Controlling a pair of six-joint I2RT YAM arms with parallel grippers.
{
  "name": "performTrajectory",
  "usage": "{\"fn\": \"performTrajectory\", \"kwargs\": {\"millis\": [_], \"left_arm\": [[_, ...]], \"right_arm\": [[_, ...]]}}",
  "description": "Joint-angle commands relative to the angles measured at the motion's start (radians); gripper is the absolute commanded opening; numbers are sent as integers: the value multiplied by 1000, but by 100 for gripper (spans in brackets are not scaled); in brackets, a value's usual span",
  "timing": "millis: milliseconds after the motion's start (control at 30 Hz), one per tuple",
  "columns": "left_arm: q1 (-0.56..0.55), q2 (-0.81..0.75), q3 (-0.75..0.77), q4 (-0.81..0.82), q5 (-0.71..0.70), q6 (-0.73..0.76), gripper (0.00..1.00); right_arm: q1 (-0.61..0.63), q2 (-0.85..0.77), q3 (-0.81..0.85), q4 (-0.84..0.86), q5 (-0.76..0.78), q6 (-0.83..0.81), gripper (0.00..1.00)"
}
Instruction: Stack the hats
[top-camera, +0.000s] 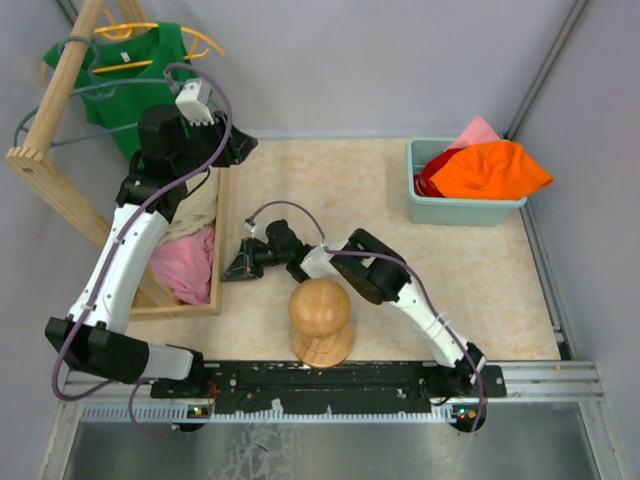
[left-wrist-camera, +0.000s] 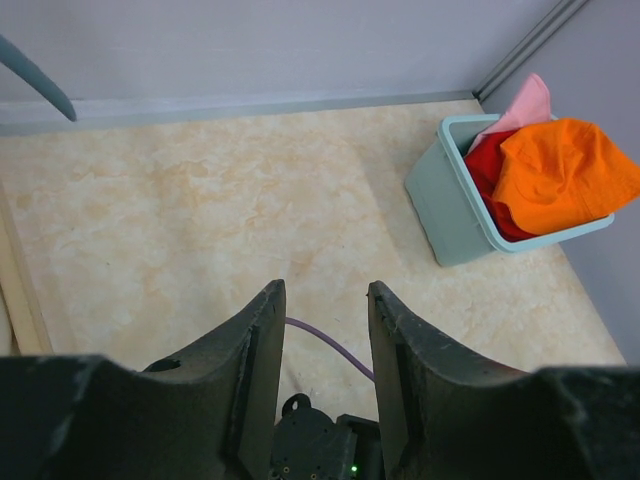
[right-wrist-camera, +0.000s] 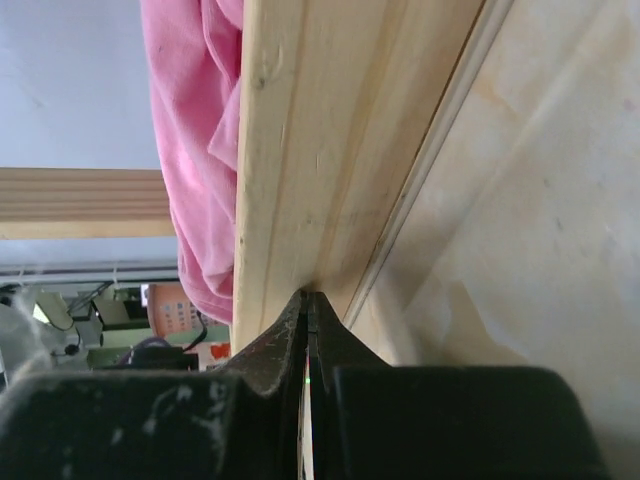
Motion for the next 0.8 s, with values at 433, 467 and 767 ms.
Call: {"fn": "performTrajectory", "kwargs": {"millis": [433,467,767], "left_arm": [[-3,-47,-181,-24,-63,21,45],[-3,-45,-202,-20,-75,18,44],[-4,8,-391,48,-257,15,38]], "right_arm": [[86,85,188,-90,19,-80,0],[73,61,145,-76,24,-85,0],[-149,-274,-318,-102,121,-262,0]]}}
